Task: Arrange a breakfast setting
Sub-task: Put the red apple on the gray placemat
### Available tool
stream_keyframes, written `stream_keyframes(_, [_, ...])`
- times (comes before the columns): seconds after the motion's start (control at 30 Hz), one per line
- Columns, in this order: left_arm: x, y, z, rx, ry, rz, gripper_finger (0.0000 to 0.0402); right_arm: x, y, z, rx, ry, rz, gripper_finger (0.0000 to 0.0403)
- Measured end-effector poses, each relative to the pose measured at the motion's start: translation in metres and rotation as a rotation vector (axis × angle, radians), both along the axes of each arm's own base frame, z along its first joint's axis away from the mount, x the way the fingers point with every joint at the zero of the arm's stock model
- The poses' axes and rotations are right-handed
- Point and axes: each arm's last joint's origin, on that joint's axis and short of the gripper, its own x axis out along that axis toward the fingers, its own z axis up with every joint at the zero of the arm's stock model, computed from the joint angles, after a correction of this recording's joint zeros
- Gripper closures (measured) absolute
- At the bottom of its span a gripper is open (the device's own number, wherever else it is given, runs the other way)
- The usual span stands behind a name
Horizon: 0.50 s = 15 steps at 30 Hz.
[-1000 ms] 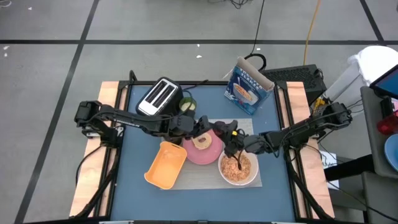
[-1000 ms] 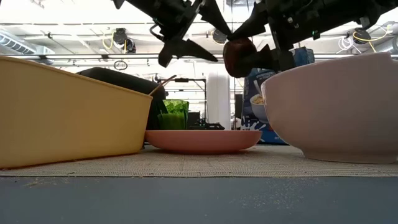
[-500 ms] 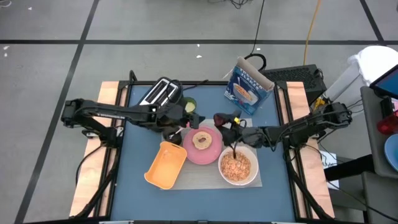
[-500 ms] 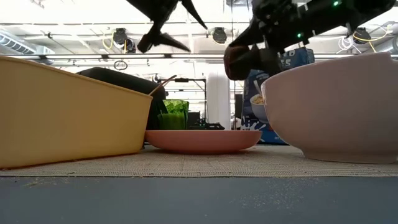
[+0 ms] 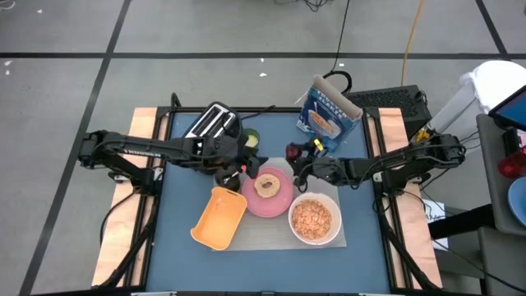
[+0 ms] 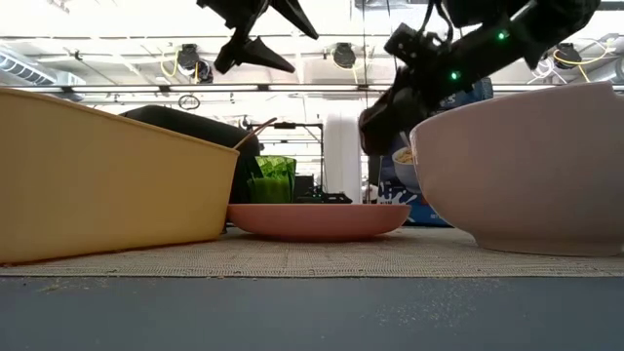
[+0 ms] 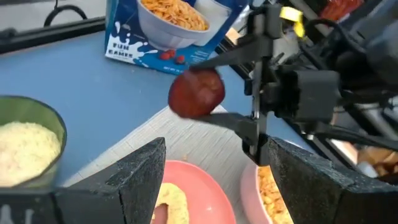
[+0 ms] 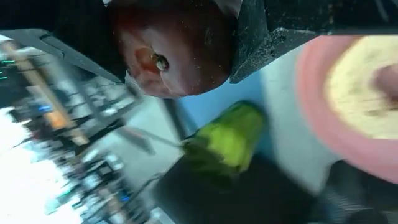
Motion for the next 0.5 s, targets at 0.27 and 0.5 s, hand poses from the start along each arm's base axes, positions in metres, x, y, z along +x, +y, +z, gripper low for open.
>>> stream_keyframes(0.27, [0.0,-0.001,0.0,0.075,0.024,-0.047,0.0119,-0.004,-0.01,-0.013,0.216,0.035,0.031,0.0141])
stream_keyframes(0.5, [0.0,-0.001,0.0,0.097,0.03,-0.059,0.0119,-0.004,-0.019,-0.015,0.309,0.048,0.091,0.0141])
